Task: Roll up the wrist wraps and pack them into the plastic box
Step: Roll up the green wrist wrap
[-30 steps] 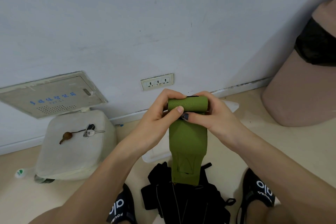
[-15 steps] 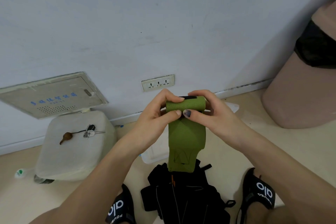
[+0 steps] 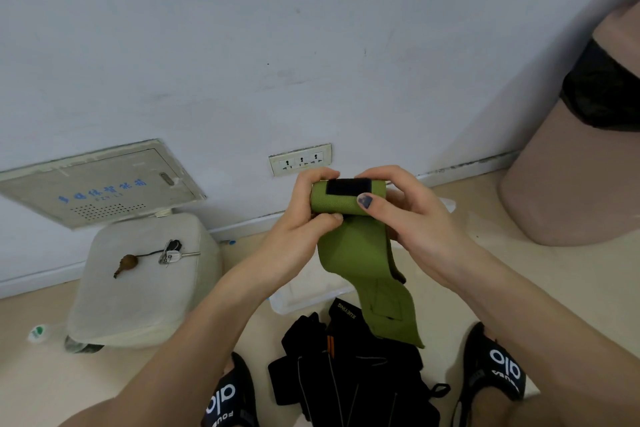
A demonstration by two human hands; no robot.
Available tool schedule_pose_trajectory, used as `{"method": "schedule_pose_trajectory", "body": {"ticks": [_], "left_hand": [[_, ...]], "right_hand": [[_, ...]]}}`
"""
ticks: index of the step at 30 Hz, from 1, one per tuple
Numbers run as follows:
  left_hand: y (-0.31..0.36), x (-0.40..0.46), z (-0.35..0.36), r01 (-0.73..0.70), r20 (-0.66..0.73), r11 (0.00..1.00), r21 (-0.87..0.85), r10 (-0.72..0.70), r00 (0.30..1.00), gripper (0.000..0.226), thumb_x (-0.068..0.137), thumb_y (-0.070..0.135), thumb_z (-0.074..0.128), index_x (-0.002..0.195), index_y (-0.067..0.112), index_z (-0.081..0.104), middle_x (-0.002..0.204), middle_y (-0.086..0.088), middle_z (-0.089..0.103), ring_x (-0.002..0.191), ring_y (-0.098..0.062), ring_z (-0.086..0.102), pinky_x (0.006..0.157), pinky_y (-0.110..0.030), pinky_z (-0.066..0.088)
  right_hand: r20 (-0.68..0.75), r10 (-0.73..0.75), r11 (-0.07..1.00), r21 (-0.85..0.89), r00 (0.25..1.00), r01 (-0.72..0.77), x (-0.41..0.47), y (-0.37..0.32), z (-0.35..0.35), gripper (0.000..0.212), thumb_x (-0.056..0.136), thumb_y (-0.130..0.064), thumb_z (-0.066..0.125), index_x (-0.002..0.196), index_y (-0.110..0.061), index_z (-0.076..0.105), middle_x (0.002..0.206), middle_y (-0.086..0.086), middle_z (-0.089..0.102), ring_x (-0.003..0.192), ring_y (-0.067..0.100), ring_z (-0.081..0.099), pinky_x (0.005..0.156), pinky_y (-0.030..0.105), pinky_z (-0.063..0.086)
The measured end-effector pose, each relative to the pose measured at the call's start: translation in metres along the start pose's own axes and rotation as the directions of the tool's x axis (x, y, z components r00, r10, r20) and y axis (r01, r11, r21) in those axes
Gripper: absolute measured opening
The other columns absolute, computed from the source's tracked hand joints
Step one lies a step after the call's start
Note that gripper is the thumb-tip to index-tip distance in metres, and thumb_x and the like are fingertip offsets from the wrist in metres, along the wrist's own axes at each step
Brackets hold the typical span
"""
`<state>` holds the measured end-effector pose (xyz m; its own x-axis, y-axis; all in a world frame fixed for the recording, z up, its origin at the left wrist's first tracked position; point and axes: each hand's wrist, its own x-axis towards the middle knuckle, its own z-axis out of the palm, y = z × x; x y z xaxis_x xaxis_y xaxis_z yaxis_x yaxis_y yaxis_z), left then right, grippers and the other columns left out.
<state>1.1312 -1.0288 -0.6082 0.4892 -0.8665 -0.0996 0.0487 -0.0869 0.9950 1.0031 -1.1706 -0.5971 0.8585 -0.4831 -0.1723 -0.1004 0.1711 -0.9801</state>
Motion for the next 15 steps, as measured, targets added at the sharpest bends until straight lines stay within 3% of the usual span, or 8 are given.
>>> {"method": "schedule_pose_trajectory", "body": {"ticks": [2, 5, 7, 11, 15], "left_hand": [[-0.0011, 0.0033, 0.0010, 0.065, -0.028, 0.996, -0.067, -0.067, 0.997, 0.037, 0.083, 0.031, 0.061, 0.111, 0.054, 0.057, 0.102, 0.018, 0.070, 0.103, -0.011, 0.066, 0.101, -0.048, 0.051], [-0.0009, 0.0057, 0.0050, 0.103, -0.072, 0.982, -0.156, -0.116, 0.991, 0.020, 0.084, 0.040, 0.062, 0.100, 0.053, 0.063, 0.104, 0.013, 0.073, 0.105, -0.013, 0.069, 0.102, -0.052, 0.051], [-0.0005, 0.0048, 0.0067, 0.096, -0.106, 0.980, -0.175, -0.116, 0.988, 0.018, 0.085, 0.038, 0.060, 0.099, 0.049, 0.063, 0.103, 0.009, 0.072, 0.103, -0.017, 0.069, 0.097, -0.050, 0.053], [0.0051, 0.0013, 0.0049, 0.049, -0.098, 0.977, -0.207, -0.070, 0.993, 0.028, 0.084, 0.023, 0.058, 0.108, 0.037, 0.059, 0.098, 0.005, 0.069, 0.089, -0.017, 0.067, 0.075, -0.035, 0.055], [0.0085, -0.0009, 0.0039, 0.023, -0.080, 0.987, -0.160, -0.036, 0.996, 0.036, 0.079, 0.013, 0.053, 0.108, 0.034, 0.057, 0.099, -0.003, 0.063, 0.091, -0.024, 0.062, 0.079, -0.043, 0.049]], "right_hand": [[0.011, -0.024, 1.000, 0.007, 1.000, 0.024, -0.0001, 0.0006, -0.0008, 0.021, 0.100, -0.011, 0.066, 0.116, -0.024, 0.069, 0.113, 0.029, 0.068, 0.101, 0.034, 0.070, 0.094, 0.051, 0.057], [0.023, -0.059, 0.998, 0.011, 0.998, 0.059, -0.0008, 0.0001, -0.0010, 0.024, 0.099, -0.006, 0.065, 0.116, -0.023, 0.069, 0.112, 0.026, 0.069, 0.098, 0.025, 0.070, 0.092, 0.042, 0.059], [0.041, -0.071, 0.997, 0.007, 0.997, 0.071, -0.0011, -0.0006, -0.0004, 0.026, 0.099, -0.005, 0.065, 0.116, -0.024, 0.068, 0.112, 0.022, 0.071, 0.097, 0.021, 0.070, 0.090, 0.038, 0.058], [0.055, -0.015, 1.000, 0.008, 0.998, 0.015, 0.0000, -0.0008, -0.0004, 0.027, 0.099, -0.010, 0.067, 0.117, -0.030, 0.069, 0.113, 0.011, 0.073, 0.102, 0.022, 0.071, 0.097, 0.044, 0.057], [0.044, 0.081, 0.996, -0.028, 0.996, -0.080, -0.0001, -0.0015, 0.0050, 0.019, 0.101, -0.032, 0.064, 0.120, -0.034, 0.068, 0.111, 0.005, 0.075, 0.104, 0.025, 0.074, 0.094, 0.048, 0.061]]}}
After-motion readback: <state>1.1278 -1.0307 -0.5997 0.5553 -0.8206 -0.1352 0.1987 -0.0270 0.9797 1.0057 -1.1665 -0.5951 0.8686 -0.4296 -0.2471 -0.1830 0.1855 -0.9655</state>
